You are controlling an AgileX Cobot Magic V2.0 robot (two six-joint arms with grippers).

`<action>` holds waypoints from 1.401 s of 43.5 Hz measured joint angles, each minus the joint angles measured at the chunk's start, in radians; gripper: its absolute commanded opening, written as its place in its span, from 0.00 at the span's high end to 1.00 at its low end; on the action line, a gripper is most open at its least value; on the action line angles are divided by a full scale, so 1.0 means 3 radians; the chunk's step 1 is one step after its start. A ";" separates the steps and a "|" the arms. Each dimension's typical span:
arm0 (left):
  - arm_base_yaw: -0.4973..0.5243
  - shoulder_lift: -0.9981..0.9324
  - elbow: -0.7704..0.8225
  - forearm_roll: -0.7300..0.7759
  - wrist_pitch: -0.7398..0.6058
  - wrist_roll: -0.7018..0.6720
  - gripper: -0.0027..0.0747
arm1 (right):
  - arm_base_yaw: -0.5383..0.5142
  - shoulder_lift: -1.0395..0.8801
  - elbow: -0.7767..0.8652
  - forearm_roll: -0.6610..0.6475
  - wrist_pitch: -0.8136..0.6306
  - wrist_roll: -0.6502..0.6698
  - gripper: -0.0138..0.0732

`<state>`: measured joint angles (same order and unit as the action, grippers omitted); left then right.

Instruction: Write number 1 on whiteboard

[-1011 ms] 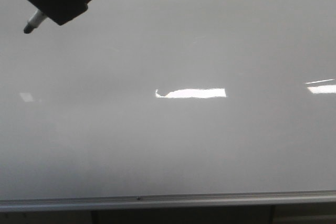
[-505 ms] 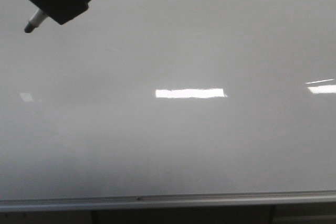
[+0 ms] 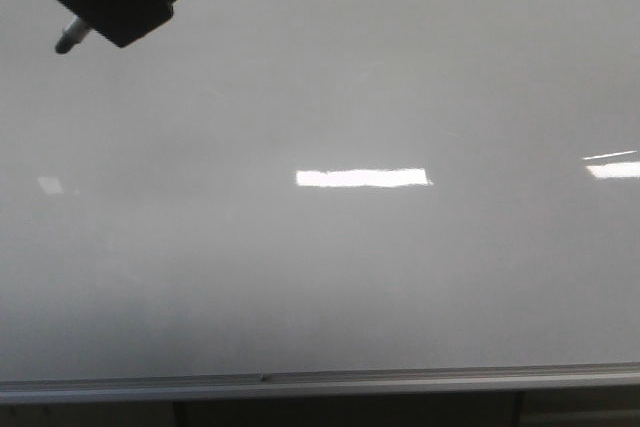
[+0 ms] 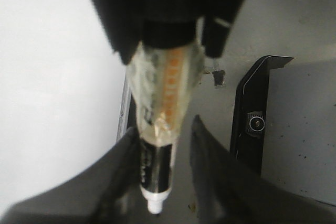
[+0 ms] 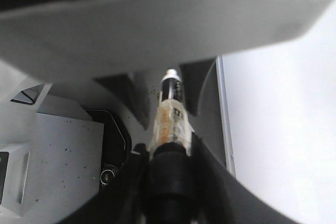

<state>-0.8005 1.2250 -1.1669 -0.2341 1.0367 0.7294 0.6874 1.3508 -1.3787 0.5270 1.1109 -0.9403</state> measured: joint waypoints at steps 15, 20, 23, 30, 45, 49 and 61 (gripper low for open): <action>0.0395 -0.0343 0.0000 0.0098 -0.0062 -0.0200 0.26 | -0.0123 -0.0180 0.0000 -0.0591 0.0132 0.0616 0.86; 0.0685 -0.0562 0.0016 0.0098 -0.0056 -0.0424 0.26 | -0.0322 -0.0331 0.0038 -0.0878 0.0200 0.1064 0.86; 0.0852 -0.0705 0.0071 0.0100 -0.0056 -0.0560 0.26 | -0.0488 -0.0436 0.0100 -0.1020 0.0232 0.1349 0.86; 0.1264 -0.0994 0.0248 0.0112 -0.0036 -0.0846 0.26 | -0.0917 -0.0716 0.0301 -0.1195 0.0246 0.1871 0.86; 0.1792 -0.1310 0.0414 0.0117 -0.0030 -0.1028 0.26 | -0.2019 -0.1431 0.1212 -0.1274 -0.0272 0.2412 0.86; 0.1799 -0.1310 0.0414 0.0117 -0.0030 -0.1035 0.26 | -0.2322 -0.1543 0.1500 -0.1279 -0.0528 0.2512 0.86; 0.1799 -0.1310 0.0414 0.0117 -0.0058 -0.1035 0.26 | -0.2593 -0.1603 0.2106 -0.1265 -0.1398 0.2633 0.86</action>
<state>-0.2608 0.8321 -1.0427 -0.1990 1.0193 0.4188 -0.0904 0.8701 -0.7469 0.1476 0.6914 -0.1503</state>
